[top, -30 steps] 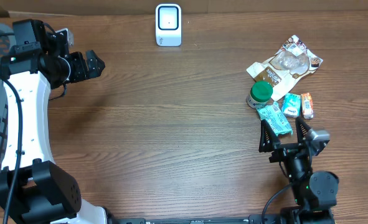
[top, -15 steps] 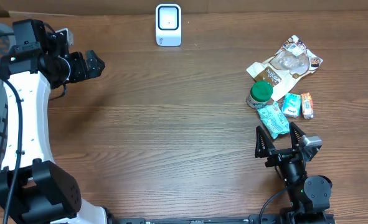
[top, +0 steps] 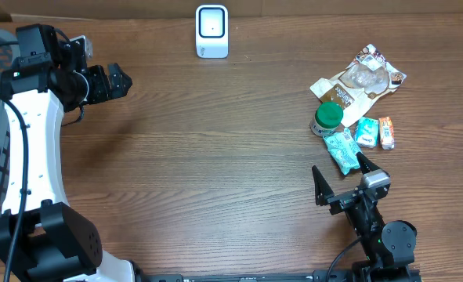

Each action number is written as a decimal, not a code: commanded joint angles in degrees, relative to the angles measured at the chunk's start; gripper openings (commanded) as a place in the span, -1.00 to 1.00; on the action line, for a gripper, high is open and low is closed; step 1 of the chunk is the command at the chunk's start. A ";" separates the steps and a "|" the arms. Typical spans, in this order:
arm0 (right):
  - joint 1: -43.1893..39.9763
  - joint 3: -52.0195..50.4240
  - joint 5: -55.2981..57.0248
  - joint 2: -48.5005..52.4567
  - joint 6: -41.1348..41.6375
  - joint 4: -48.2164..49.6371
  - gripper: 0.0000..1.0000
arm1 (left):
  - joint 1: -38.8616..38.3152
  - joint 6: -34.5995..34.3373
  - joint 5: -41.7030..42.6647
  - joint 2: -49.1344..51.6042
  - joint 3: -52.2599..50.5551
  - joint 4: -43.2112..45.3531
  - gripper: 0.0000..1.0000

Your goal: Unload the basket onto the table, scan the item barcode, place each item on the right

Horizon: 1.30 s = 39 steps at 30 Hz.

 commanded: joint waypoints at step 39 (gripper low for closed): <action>0.28 -0.63 0.33 -0.68 -5.60 0.44 1.00 | -0.15 1.33 0.02 -0.31 1.36 0.04 0.99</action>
